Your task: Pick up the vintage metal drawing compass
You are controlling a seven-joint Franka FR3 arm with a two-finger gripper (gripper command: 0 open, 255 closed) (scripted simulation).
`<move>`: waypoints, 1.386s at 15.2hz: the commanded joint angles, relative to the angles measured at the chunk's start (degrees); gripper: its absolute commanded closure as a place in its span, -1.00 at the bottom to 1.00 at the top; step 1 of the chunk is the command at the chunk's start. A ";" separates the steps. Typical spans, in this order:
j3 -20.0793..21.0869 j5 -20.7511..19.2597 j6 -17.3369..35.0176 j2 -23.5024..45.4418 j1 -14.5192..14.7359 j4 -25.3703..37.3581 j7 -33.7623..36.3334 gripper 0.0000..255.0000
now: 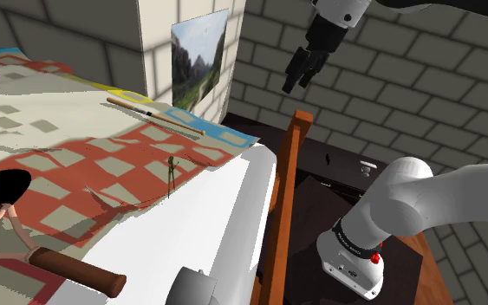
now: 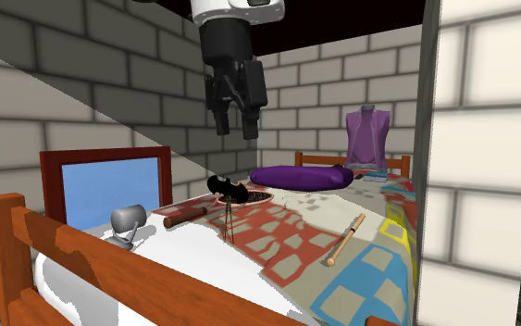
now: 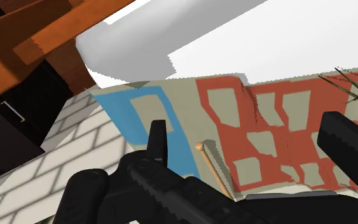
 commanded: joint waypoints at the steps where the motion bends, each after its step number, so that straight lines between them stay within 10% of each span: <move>1: 0.00 0.00 0.00 0.00 0.00 0.00 0.00 -1.00; 21: 14.78 9.43 51.84 18.45 11.29 -14.70 -2.55 -1.00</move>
